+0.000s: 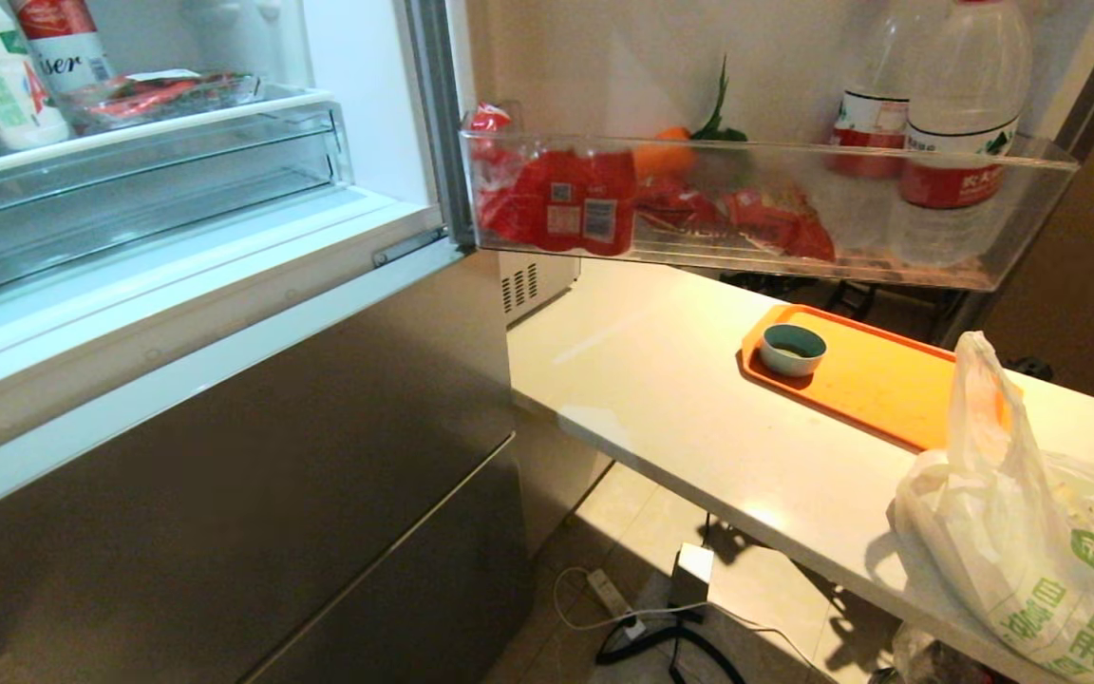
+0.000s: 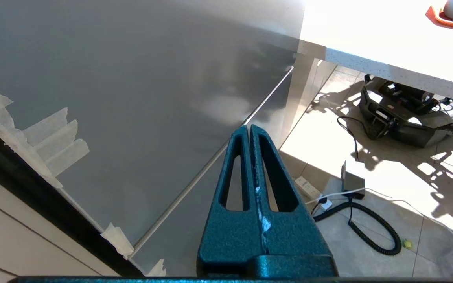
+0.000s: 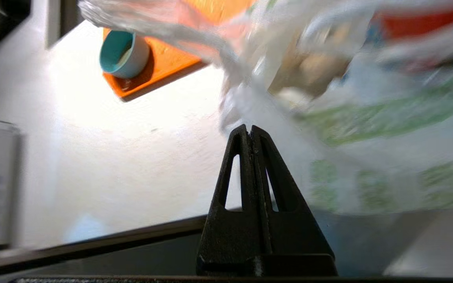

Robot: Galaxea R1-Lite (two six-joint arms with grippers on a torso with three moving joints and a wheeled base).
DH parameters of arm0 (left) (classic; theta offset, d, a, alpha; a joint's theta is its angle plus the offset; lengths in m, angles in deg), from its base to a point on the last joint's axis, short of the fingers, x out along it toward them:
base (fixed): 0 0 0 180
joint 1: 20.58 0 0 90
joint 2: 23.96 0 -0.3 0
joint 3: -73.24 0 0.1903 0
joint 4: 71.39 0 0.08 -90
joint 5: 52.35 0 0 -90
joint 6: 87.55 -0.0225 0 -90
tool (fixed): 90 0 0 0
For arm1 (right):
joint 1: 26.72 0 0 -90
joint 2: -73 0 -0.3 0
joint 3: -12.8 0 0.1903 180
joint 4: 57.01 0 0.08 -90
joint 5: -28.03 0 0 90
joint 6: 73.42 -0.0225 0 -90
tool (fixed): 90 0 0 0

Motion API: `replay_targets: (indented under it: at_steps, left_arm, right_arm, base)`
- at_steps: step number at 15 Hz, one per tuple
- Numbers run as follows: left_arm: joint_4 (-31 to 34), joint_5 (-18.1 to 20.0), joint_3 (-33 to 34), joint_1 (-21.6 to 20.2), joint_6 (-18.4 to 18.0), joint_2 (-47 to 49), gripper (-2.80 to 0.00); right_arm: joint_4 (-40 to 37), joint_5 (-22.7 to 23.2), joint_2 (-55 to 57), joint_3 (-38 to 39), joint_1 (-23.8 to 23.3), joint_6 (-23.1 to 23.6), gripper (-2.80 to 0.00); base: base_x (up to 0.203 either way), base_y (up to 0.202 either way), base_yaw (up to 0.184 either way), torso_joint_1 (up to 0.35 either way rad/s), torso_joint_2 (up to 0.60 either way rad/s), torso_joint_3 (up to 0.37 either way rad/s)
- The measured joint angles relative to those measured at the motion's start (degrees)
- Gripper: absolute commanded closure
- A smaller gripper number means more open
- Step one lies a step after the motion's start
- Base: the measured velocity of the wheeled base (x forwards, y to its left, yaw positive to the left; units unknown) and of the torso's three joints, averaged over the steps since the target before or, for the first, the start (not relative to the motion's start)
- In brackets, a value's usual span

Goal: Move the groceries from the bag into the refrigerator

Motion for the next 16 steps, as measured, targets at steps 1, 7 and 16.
replay_targets:
  at_steps: [1, 7, 16]
  left_arm:
    - [0.0, 0.0, 0.0, 0.0, 0.0, 0.0, 0.0]
    - [0.0, 0.0, 0.0, 0.0, 0.0, 0.0, 0.0]
    - [0.0, 0.0, 0.0, 0.0, 0.0, 0.0, 0.0]
  right_arm:
    - [0.0, 0.7, 0.9, 0.0, -0.8, -1.8, 0.0]
    - [-0.5, 8.8, 4.9, 0.8, -8.4, 0.2, 0.0]
    - [-0.5, 11.4, 14.4, 0.9, -21.9, 40.9, 0.0]
  base:
    - [0.0, 0.0, 0.0, 0.0, 0.0, 0.0]
    - [0.0, 0.0, 0.0, 0.0, 0.0, 0.0]
    - [0.0, 0.0, 0.0, 0.0, 0.0, 0.0]
